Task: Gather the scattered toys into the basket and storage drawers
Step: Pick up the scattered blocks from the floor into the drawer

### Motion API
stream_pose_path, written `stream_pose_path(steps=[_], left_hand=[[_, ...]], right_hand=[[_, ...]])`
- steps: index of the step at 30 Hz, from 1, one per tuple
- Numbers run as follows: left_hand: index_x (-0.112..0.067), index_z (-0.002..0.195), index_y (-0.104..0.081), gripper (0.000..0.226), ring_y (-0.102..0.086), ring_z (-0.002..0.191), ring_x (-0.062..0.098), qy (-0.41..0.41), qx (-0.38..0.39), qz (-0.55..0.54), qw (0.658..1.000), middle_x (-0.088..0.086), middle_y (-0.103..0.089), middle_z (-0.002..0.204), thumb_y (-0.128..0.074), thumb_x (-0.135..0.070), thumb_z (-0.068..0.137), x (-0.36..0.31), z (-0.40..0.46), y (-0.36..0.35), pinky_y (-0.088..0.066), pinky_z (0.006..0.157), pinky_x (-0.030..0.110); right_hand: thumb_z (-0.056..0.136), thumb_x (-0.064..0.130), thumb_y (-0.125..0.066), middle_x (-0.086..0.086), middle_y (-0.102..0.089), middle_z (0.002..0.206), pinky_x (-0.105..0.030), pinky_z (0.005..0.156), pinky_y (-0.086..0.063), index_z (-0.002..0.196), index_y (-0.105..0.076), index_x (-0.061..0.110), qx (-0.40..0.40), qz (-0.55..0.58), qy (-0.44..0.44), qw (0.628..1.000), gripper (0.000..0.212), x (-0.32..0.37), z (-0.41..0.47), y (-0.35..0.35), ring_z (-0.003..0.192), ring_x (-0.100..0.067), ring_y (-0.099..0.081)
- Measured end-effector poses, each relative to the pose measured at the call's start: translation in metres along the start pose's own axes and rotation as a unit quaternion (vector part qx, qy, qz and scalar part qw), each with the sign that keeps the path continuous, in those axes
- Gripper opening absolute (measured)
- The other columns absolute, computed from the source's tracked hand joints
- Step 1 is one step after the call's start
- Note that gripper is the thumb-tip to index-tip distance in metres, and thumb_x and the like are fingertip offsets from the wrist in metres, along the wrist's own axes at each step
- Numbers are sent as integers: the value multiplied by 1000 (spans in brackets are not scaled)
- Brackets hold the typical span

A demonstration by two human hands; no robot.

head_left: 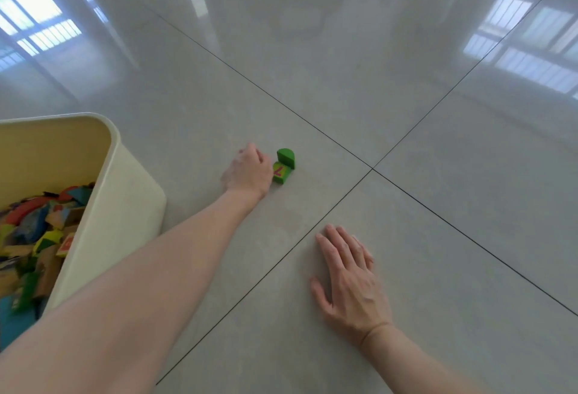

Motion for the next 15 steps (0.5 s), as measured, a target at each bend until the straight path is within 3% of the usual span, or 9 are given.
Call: stream_pose_path(steps=[2,4,8,10,12,15], left_hand=[[-13,116,-50,45,-48,115,30,-3,56,10,998,14,-47,125,-50,-47,88,-7,0,-11,-37,93,34],[-14,116,-50,53,-46,117,29,-21,66,49,996,12,-43,124,-60,-51,79,-6,-1,-21,-37,95,35],[-9,114,-48,43,-44,114,27,-115,1,129,985,11,-41,123,-57,-37,83,2,-12,-22,-38,79,32],[-9,110,-48,41,-45,111,26,-182,-51,121,974,8,-42,125,-61,-34,80,6,-15,-17,-34,70,31],[-10,107,-51,41,-44,115,24,-249,-65,93,962,4,-40,135,-65,-34,77,4,-11,-9,-35,70,32],[-14,103,-54,36,-40,122,23,-307,67,110,943,-1,-32,142,-67,-37,78,-7,-2,-8,-36,82,32]], right_hand=[[77,42,-44,-10,-53,135,-37,105,-26,128,-42,15,-4,3,-1,1000,58,0,-1,1,130,-23,-35],[78,43,-44,-10,-54,135,-36,105,-25,128,-43,14,-7,2,-3,1000,58,1,-1,1,129,-23,-35],[77,42,-44,-10,-53,136,-34,107,-23,129,-42,14,-4,4,-6,1000,58,1,-2,1,130,-22,-34],[77,42,-44,-9,-53,136,-33,108,-21,129,-41,15,-2,9,-8,1000,58,1,-2,1,130,-22,-34],[77,42,-44,-9,-53,136,-34,107,-22,128,-42,15,-2,11,-7,1000,58,0,-1,1,130,-22,-34],[78,42,-45,-8,-52,136,-35,107,-25,128,-43,15,-2,11,-1,1000,57,0,-2,0,130,-23,-37]])
Point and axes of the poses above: each hand's wrist, its own z-axis towards the middle knuckle, its own y-axis out of the back of the hand, x = y × z, the point moved 1 cm from there along z, towards the middle knuckle
